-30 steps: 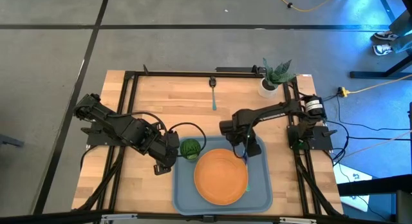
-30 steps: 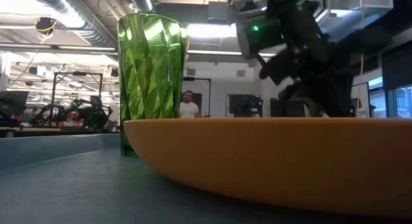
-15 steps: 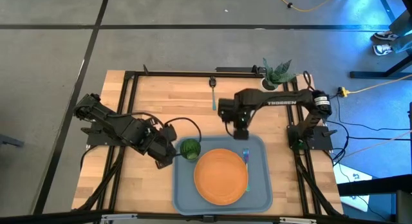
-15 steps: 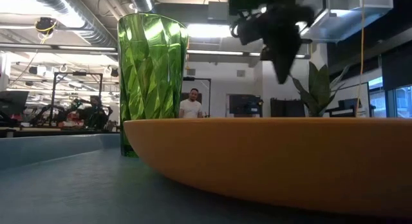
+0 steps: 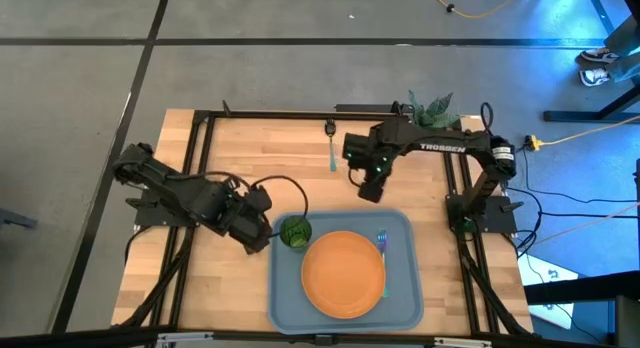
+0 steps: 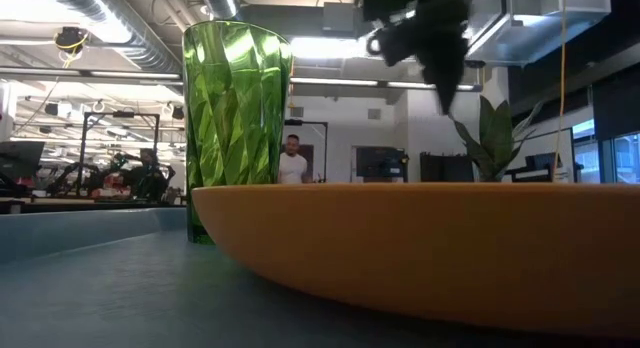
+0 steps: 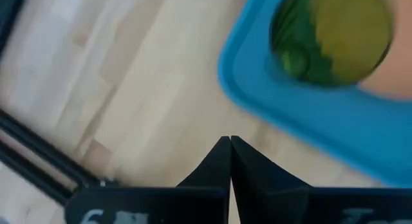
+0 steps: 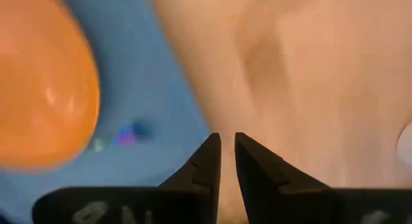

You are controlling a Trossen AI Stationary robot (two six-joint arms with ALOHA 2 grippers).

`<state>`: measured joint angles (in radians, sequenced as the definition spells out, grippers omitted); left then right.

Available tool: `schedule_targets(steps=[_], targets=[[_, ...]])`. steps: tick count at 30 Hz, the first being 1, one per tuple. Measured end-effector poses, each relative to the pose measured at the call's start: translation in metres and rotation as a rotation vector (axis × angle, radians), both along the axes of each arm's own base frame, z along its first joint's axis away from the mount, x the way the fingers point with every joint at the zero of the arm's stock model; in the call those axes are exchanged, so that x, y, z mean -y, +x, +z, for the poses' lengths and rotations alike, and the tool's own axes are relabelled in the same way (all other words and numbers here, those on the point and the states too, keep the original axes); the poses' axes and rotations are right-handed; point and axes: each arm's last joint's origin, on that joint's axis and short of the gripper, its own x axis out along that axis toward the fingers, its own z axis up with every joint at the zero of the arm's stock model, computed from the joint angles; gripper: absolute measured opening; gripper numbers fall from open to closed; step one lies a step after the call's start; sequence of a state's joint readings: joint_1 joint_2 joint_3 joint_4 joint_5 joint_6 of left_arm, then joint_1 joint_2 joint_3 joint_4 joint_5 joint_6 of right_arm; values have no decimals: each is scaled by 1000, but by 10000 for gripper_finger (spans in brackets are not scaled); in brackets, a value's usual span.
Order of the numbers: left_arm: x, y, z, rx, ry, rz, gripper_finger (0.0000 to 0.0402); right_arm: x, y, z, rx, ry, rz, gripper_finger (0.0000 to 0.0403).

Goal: Pick and place plate/cup/fork/spoon on tray
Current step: Remove the green cup

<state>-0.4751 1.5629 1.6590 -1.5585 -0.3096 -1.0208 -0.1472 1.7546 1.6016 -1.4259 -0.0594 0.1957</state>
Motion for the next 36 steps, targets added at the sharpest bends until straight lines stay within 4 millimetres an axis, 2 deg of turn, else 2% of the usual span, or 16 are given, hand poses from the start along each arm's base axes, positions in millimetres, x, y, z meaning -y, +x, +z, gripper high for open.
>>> schedule_targets(steps=[5,10,17,22,32,36], targets=[[9,4,-37,-75,-99,-29,0,-29,-21,-14,-59,125,52,49],[19,17,-78,-7,-200,-125,0,-52,-44,-50,-40,171,1,36],[26,28,-128,154,-269,-225,0,-68,-64,-93,-65,176,-67,22],[24,25,-158,213,-296,-227,0,-75,-73,-113,-91,167,-93,11],[19,16,-187,212,-308,-200,0,-81,-67,-117,-12,182,-119,6],[18,16,-186,219,-308,-189,0,-81,-66,-117,-2,183,-126,6]])
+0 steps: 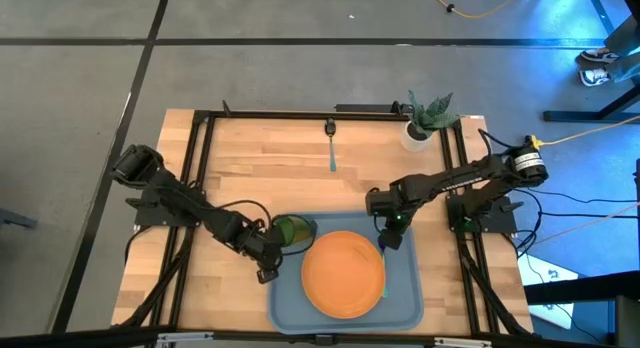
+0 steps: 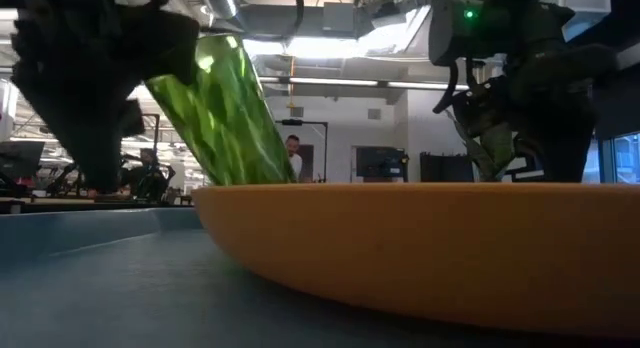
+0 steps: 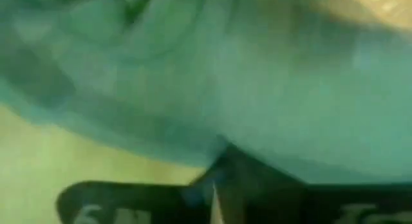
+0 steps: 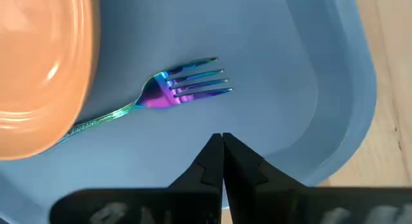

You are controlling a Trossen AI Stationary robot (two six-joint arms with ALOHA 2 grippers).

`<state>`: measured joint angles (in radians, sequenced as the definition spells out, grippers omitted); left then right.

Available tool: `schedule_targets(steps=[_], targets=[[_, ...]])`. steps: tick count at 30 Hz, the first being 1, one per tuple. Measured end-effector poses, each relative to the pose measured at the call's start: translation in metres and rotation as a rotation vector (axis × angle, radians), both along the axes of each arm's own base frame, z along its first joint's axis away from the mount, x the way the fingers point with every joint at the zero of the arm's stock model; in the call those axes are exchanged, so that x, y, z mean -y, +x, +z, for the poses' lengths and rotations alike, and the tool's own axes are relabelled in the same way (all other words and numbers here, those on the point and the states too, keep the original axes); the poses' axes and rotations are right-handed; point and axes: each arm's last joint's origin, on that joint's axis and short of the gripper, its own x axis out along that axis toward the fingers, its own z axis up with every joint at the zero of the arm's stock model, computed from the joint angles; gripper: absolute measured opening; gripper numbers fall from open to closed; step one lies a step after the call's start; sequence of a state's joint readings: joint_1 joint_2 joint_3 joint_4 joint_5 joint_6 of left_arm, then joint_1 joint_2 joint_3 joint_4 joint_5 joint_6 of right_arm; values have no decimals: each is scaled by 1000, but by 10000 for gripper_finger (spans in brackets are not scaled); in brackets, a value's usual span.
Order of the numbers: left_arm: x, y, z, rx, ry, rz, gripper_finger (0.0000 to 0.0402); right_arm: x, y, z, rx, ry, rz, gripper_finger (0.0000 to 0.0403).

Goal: Pick and place plate/cup/fork/spoon on tray
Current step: Remove the green cup

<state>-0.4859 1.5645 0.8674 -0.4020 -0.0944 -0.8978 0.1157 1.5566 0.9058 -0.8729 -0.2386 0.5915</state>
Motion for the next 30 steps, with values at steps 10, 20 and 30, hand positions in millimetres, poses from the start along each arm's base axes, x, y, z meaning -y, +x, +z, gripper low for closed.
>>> schedule_targets(steps=[10,20,30], targets=[[-2,8,24,60,8,-58,0,-1,0,0,4,25,17,7],[-18,20,36,67,63,-94,0,-1,0,0,6,26,17,7],[-29,27,43,84,89,-106,0,-1,1,0,14,27,24,7]])
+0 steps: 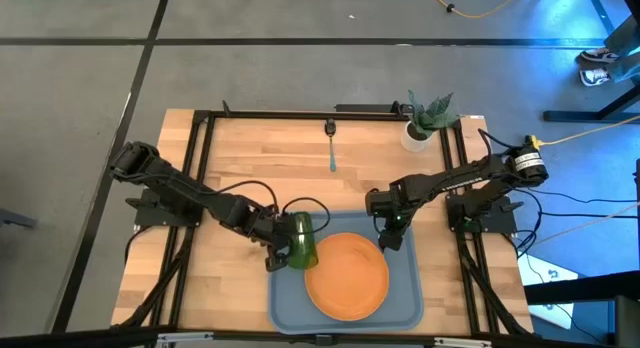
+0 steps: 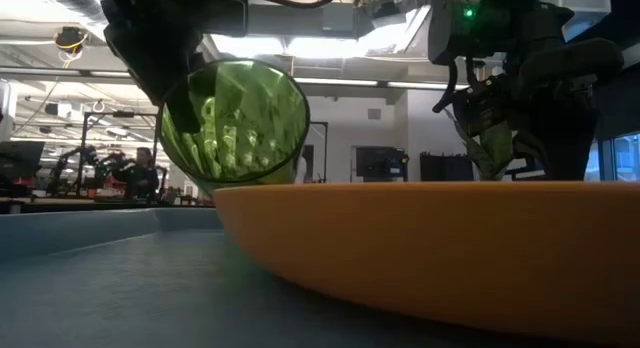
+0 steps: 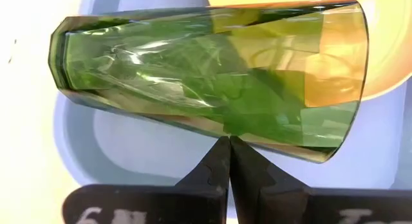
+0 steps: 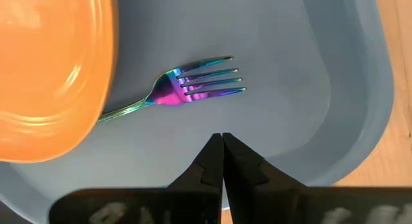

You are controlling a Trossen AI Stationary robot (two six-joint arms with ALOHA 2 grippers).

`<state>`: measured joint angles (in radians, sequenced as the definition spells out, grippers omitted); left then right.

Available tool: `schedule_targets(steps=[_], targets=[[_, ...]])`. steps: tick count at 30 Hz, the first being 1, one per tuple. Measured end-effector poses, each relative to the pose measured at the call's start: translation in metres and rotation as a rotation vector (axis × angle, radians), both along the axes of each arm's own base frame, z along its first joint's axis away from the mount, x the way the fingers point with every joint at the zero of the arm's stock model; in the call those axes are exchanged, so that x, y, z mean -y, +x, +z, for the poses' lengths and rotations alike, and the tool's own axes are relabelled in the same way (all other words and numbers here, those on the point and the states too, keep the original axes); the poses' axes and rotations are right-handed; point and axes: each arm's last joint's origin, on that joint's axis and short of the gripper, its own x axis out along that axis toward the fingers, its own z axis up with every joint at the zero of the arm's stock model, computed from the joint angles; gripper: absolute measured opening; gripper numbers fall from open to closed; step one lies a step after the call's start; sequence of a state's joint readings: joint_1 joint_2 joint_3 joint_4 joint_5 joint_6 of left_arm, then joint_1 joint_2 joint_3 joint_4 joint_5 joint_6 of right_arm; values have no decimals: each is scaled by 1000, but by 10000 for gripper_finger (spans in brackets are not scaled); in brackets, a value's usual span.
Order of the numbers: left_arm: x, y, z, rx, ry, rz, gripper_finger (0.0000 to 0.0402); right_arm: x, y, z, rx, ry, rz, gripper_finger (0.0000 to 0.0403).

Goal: Pick and place plate/cup/fork/spoon on tray
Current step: Remove the green cup

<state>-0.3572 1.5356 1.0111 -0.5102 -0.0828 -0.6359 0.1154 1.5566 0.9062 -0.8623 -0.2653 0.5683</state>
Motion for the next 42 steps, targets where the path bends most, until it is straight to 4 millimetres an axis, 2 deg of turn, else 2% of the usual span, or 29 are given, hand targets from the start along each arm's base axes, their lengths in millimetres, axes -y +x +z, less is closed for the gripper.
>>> schedule_targets(steps=[4,12,16,20,26,30,35,42], targets=[[-4,0,-1,-17,5,15,0,0,5,6,33,-5,35,7],[-2,-1,-1,-17,2,14,0,-20,38,57,305,1,179,7],[-2,-1,-1,-17,3,13,0,-27,55,77,492,-7,215,7],[-2,-1,-1,-16,3,12,0,-29,64,92,602,-19,238,20],[-2,-1,-1,-16,2,12,0,-36,68,95,672,-52,308,70],[-3,0,-1,-14,1,16,0,-47,73,95,741,-94,372,95],[-5,1,0,-9,2,23,0,-69,81,93,847,-153,405,99],[-4,1,0,-3,1,24,0,-96,96,82,963,-234,346,100]])
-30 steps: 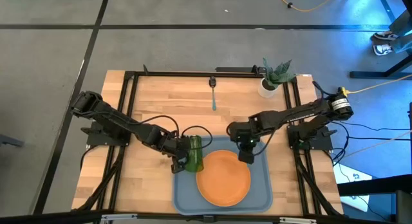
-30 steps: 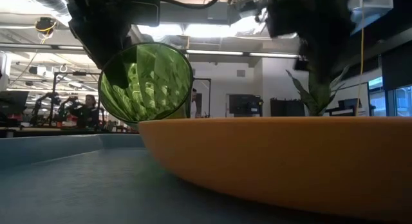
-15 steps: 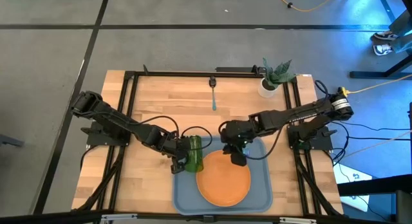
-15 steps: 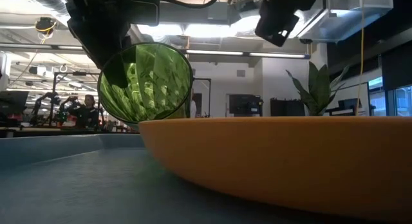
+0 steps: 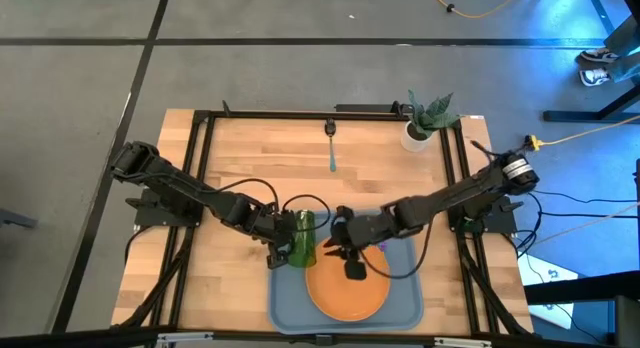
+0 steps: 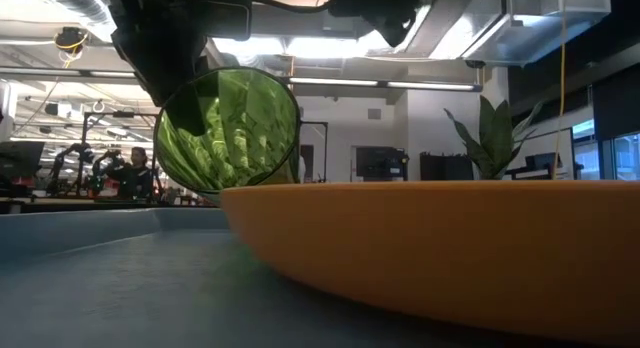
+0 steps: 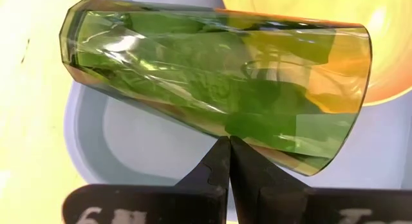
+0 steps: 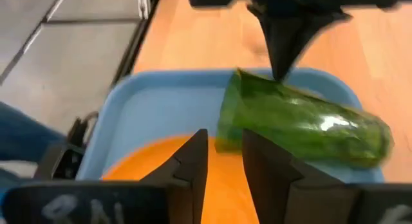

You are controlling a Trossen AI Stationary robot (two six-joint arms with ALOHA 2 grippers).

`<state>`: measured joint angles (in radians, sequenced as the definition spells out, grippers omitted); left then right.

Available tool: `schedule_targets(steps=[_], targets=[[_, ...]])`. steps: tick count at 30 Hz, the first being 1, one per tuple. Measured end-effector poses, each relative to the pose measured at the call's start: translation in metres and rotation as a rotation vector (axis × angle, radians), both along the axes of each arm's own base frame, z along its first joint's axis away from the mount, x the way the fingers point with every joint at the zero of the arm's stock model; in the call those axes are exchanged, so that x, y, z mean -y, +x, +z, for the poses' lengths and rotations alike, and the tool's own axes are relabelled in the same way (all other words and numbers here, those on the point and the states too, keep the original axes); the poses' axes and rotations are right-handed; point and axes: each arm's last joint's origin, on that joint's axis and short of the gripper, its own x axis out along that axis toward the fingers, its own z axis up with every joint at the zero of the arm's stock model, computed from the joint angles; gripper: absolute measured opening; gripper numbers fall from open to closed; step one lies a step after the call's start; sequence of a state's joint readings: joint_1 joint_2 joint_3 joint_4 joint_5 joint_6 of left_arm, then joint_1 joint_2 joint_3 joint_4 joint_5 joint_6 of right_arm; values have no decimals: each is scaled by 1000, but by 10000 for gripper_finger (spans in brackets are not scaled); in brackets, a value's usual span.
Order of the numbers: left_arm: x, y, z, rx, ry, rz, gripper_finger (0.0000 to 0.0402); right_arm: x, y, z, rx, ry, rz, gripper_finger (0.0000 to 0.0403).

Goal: Pick and place plate/cup/fork/spoon on tray
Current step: Remove the green cup, then remove the glass cup from the tray

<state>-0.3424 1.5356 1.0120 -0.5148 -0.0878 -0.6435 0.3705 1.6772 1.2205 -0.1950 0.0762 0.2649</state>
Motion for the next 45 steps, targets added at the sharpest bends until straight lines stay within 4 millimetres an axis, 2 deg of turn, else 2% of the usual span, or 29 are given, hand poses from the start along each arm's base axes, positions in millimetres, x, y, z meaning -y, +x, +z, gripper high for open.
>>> schedule_targets(steps=[7,13,20,37,40,45], targets=[[0,1,0,9,5,-8,0,-22,9,-26,9,-75,-76,100],[-1,2,1,18,12,-14,0,-36,24,-31,35,-170,-117,100],[-7,5,2,32,7,6,0,-43,40,-43,20,-204,-146,100],[-8,5,2,35,8,6,0,-43,40,-46,-10,-200,-160,100],[-6,0,12,67,23,-44,0,-43,40,-46,-12,-201,-160,100],[-2,-14,43,127,43,-93,0,-43,39,-46,-19,-204,-159,100]])
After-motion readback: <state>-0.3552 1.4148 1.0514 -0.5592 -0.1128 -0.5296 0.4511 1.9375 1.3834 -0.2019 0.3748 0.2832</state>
